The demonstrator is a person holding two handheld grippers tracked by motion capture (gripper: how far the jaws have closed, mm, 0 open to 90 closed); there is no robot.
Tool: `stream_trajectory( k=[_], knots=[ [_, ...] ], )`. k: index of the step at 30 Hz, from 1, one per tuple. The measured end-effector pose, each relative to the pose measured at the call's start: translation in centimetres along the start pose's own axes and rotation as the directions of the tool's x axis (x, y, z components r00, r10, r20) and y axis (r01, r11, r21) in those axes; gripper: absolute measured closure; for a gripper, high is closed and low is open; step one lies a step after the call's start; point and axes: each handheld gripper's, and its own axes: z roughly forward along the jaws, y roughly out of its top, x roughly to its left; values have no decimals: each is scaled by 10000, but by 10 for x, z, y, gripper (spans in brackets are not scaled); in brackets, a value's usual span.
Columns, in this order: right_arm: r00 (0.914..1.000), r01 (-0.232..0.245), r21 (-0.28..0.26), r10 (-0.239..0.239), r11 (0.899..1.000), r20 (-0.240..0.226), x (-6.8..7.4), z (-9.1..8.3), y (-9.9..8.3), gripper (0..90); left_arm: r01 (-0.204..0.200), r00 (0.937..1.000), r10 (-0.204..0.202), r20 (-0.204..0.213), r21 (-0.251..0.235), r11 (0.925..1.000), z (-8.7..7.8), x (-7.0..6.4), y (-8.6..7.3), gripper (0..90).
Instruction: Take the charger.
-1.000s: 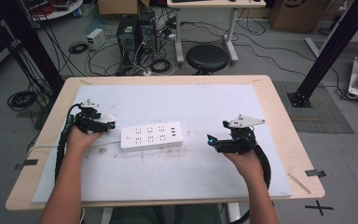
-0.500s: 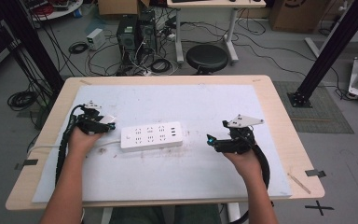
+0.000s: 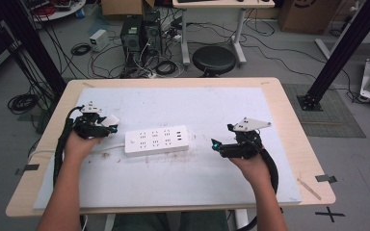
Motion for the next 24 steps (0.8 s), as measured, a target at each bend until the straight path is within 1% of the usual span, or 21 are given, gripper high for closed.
stream_trajectory(
  k=[1, 2, 3, 4, 5, 6, 7, 8, 9, 10, 11, 12, 13, 14, 15, 16, 17, 18, 19, 22, 24],
  knots=[
    [9999, 59, 39, -59, 10000, -136, 2, -1, 3, 185, -197, 9998, 200, 90, -320, 9993, -13, -7, 4, 425],
    [9999, 59, 39, -59, 10000, -136, 2, -1, 3, 185, -197, 9998, 200, 90, -320, 9993, -13, -7, 4, 425],
    [9998, 22, 86, -20, 10000, -205, 4, -2, 5, 185, -455, 9987, 465, 231, -425, 9981, -26, -15, 7, 425],
    [9998, 22, 86, -20, 10000, -205, 4, -2, 5, 185, -455, 9987, 465, 231, -425, 9981, -26, -15, 7, 425],
    [9994, 65, 92, -62, 9999, -349, 7, -4, 7, 185, -816, 9963, 828, 220, -502, 9954, -37, -26, 9, 425],
    [9994, 65, 92, -62, 9999, -349, 7, -4, 7, 185, -816, 9963, 828, 220, -502, 9954, -37, -26, 9, 425],
    [9985, 75, 86, -71, 9999, -538, 9, -6, 9, 185, -1046, 9935, 1074, 383, -687, 9921, -48, -38, 11, 425],
    [9981, 118, 70, -113, 9999, -610, 11, -7, 10, 185, -1046, 9935, 1074, 383, -687, 9921, -48, -38, 11, 425],
    [9974, 178, 73, -172, 9998, -704, 12, -8, 11, 185, -1285, 9898, 1336, 497, -935, 9873, -58, -51, 13, 425],
    [9974, 178, 73, -172, 9998, -704, 12, -8, 11, 185, -1285, 9898, 1336, 497, -935, 9873, -58, -51, 13, 425],
    [9955, 204, 35, -200, 9998, -929, 13, -10, 13, 185, -1552, 9835, 1643, 752, -1139, 9813, -64, -62, 14, 425],
    [9955, 204, 35, -200, 9998, -929, 13, -10, 13, 185, -1552, 9835, 1643, 752, -1139, 9813, -64, -62, 14, 425],
    [9946, 252, 53, -245, 9997, -1007, 15, -12, 16, 185, -1797, 9767, 1925, 946, -1290, 9752, -69, -72, 16, 425],
    [9946, 252, 53, -245, 9997, -1007, 15, -12, 16, 185, -1797, 9767, 1925, 946, -1290, 9752, -69, -72, 16, 425],
    [9940, 359, 80, -348, 9993, -1042, 16, -13, 19, 185, -1938, 9712, 2105, 1115, -1440, 9704, -71, -80, 17, 425],
    [9940, 359, 80, -348, 9993, -1042, 16, -13, 19, 185, -1938, 9712, 2105, 1115, -1440, 9704, -71, -80, 17, 425],
    [9938, 393, 97, -381, 9992, -1045, 17, -13, 20, 185, -1968, 9693, 2160, 1177, -1560, 9680, -71, -83, 18, 425],
    [9938, 393, 97, -381, 9992, -1045, 17, -13, 20, 185, -1968, 9693, 2160, 1177, -1560, 9680, -71, -83, 18, 425],
    [9927, 431, 99, -417, 9990, -1129, 20, -13, 21, 185, -2039, 9630, 2296, 1411, -1756, 9631, -71, -90, 18, 425],
    [9922, 481, 92, -467, 9988, -1155, 21, -12, 21, 185, -2129, 9575, 2423, 1563, -1836, 9597, -69, -94, 18, 425],
    [9923, 424, 155, -403, 9990, -1173, 21, -12, 20, 185, -2251, 9519, 2570, 1671, -1881, 9560, -67, -97, 19, 425]
  ],
)
